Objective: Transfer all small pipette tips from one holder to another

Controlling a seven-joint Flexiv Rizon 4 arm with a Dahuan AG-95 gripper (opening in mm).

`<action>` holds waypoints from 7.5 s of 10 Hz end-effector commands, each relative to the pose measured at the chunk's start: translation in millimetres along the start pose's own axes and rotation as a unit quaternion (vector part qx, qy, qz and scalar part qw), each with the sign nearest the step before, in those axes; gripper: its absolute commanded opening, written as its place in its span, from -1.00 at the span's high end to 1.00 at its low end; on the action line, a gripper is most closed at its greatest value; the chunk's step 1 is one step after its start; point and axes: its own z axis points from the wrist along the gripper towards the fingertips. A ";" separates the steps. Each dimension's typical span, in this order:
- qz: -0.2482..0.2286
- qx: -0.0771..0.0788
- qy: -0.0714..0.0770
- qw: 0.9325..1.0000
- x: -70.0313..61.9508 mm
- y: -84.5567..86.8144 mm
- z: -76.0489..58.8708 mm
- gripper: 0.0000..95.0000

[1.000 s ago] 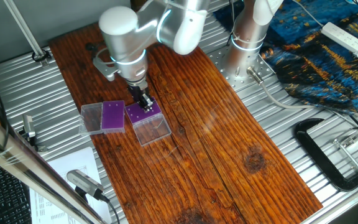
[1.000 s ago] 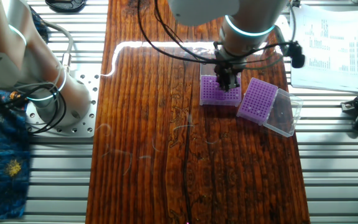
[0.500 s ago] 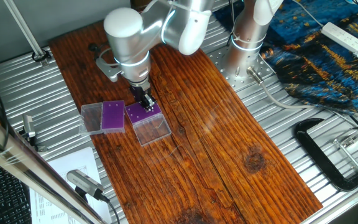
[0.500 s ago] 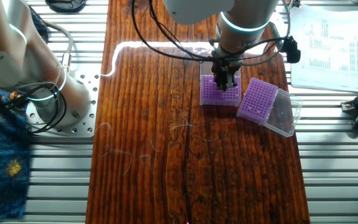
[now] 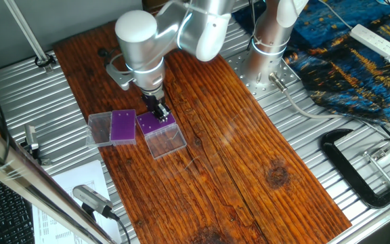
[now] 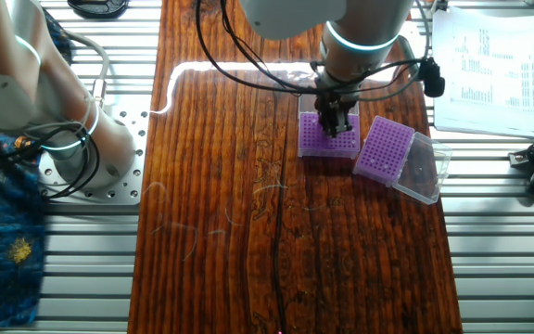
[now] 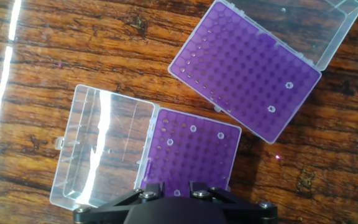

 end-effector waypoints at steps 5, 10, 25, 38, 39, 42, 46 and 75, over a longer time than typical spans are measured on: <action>0.003 0.003 0.000 1.000 2.4 -0.4 -0.2 1.00; 0.001 0.003 0.000 1.000 2.9 -0.4 -1.0 1.00; -0.012 0.001 -0.004 1.000 1.2 -12.9 -44.4 1.00; -0.040 -0.008 -0.016 0.999 -86.6 -77.1 -57.3 1.00; -0.041 -0.009 -0.018 0.999 -89.2 -77.7 -52.5 1.00; -0.043 -0.013 -0.019 0.999 -90.5 -77.6 -45.5 1.00; -0.038 -0.020 -0.020 0.999 -93.2 -67.9 -38.8 1.00; -0.036 -0.014 -0.012 0.999 -76.8 -44.8 -38.3 0.60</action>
